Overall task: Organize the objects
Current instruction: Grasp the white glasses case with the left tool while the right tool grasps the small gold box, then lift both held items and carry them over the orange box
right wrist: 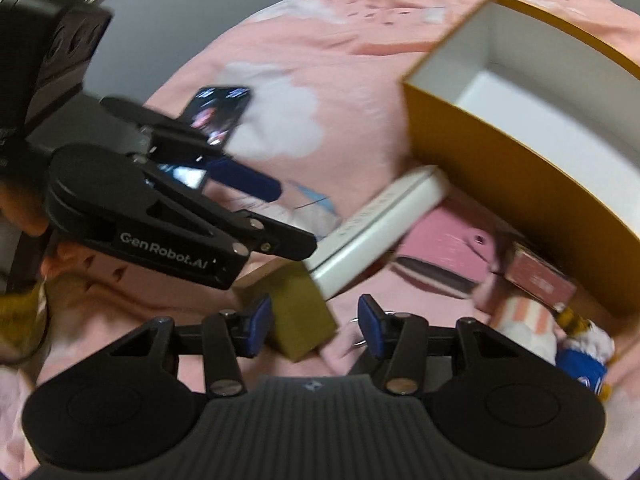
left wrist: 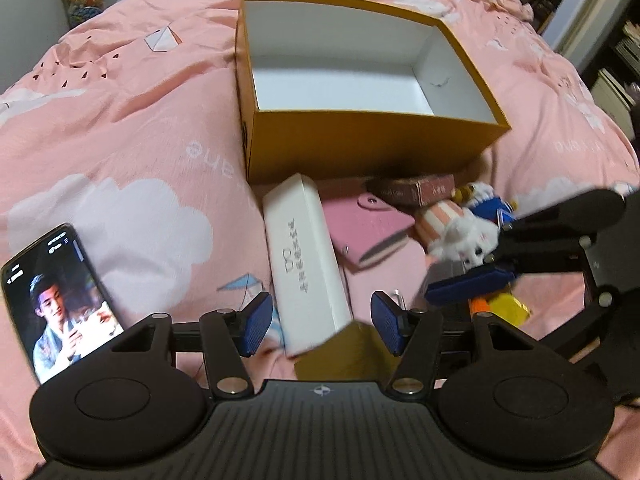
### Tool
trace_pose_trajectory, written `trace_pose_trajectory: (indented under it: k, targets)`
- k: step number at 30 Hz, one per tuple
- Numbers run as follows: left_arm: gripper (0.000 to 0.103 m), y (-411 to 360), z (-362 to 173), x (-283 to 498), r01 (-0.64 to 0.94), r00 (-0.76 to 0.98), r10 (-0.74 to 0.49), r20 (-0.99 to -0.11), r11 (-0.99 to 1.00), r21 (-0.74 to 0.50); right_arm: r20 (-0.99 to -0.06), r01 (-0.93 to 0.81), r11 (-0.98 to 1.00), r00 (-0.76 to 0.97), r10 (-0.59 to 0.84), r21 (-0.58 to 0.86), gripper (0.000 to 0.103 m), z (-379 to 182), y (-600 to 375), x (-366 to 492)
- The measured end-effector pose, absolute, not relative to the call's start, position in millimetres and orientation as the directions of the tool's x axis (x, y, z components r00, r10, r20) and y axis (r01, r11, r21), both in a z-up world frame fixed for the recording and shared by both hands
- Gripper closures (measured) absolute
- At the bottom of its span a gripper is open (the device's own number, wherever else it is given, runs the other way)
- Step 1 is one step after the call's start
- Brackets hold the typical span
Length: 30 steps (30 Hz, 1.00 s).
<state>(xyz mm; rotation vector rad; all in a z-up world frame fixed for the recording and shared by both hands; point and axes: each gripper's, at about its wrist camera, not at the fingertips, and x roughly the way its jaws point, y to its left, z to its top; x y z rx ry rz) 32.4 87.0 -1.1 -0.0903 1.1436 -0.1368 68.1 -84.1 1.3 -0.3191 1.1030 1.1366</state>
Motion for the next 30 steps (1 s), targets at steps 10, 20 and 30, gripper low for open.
trace_pose_trajectory:
  k: [10, 20, 30]
  targets:
    - [0.037, 91.5, -0.9, 19.0, 0.118, 0.351, -0.203, -0.914, 0.978, -0.171, -0.877, -0.924, 0.290, -0.086, 0.473, 0.248, 0.042, -13.4, -53.4, 62.6]
    - [0.038, 93.0, -0.5, 25.6, 0.122, 0.353, -0.233, -0.906, 0.972, -0.202, -0.867, -0.918, 0.275, -0.125, 0.483, 0.285, 0.048, -24.7, -43.1, 68.3]
    - [0.038, 114.4, 21.7, 55.8, 0.010, 0.468, -0.273, -0.841, 0.953, -0.303, -0.838, -0.876, 0.421, 0.036, 0.545, 0.236, 0.052, 22.0, -83.7, 89.7]
